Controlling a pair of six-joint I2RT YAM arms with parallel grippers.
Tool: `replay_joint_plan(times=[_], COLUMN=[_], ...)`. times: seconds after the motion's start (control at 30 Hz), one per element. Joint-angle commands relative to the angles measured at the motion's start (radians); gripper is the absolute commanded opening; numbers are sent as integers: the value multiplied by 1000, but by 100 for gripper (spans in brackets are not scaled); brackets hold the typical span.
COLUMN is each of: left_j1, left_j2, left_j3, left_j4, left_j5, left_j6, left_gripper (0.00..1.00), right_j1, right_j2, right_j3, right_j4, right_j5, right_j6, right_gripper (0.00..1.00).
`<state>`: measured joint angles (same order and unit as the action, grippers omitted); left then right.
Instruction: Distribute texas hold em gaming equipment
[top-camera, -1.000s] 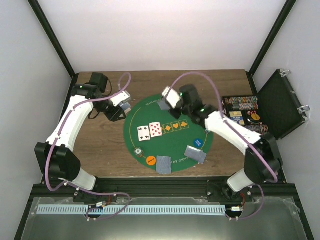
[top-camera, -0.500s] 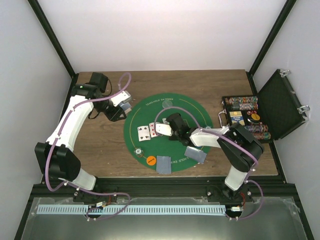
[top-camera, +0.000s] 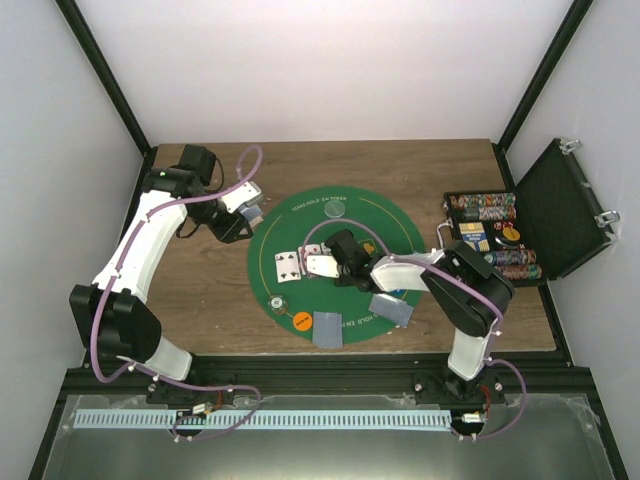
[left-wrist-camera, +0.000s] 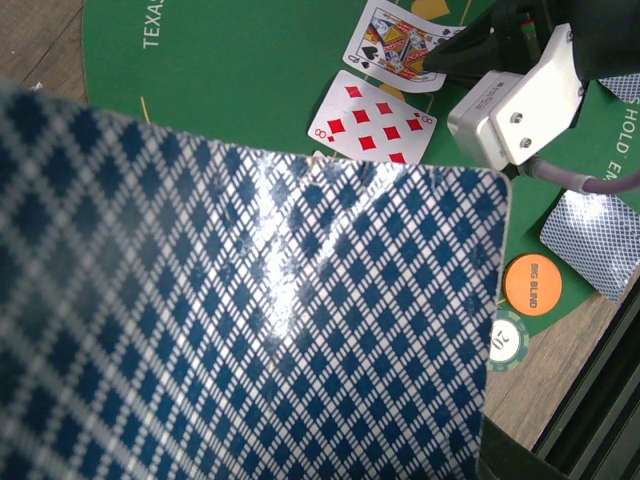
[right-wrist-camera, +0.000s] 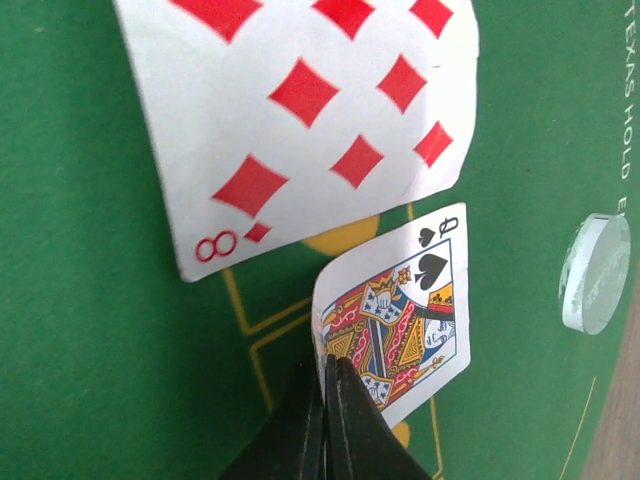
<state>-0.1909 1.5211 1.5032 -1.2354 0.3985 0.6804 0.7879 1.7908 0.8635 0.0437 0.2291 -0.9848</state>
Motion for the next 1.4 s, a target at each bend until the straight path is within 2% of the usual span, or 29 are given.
replay_joint_plan(times=[0.0,0.33,0.7,0.8,0.9,0.97,1.0,1.1,1.2,1.3,1.37], left_j1=[4,7,10,9,8,7,8,5,-2,-15,-22], left_j2=[-12,-11,-10,-11,-13,-14,-13,-16,-26,-33,-37], left_j3=[9,8,14,14,13,13,15,17,18,12,7], left_j4=[2,2,-1,-2,-6,-15,-19,-29,-45,-56,-58], left_j5=[25,22,22,24,27,40,47,59,75,87,84], left_j6=[1,2,1,2,7,15,18,22,36,48,50], left_gripper=[41,41,41,41,41,41,41,41,42,42,42], right_j1=[2,4,14,13,-25,-98,-146,-280,-346,-347,-327], right_j2=[52,35,-80,-140,-246,-290,-298,-267,-164,-44,15], right_j3=[34,28,1,14,77,155,190,299,392,485,530], right_j4=[-42,-72,-141,-151,-159,-177,-174,-120,-14,109,175], right_j5=[-5,-24,-120,-171,-323,-530,-640,-987,-1272,-1408,-1430], right_j6=[18,-12,-9,38,219,407,511,850,1199,1456,1543], right_gripper=[1,3,30,37,48,69,73,85,99,100,100])
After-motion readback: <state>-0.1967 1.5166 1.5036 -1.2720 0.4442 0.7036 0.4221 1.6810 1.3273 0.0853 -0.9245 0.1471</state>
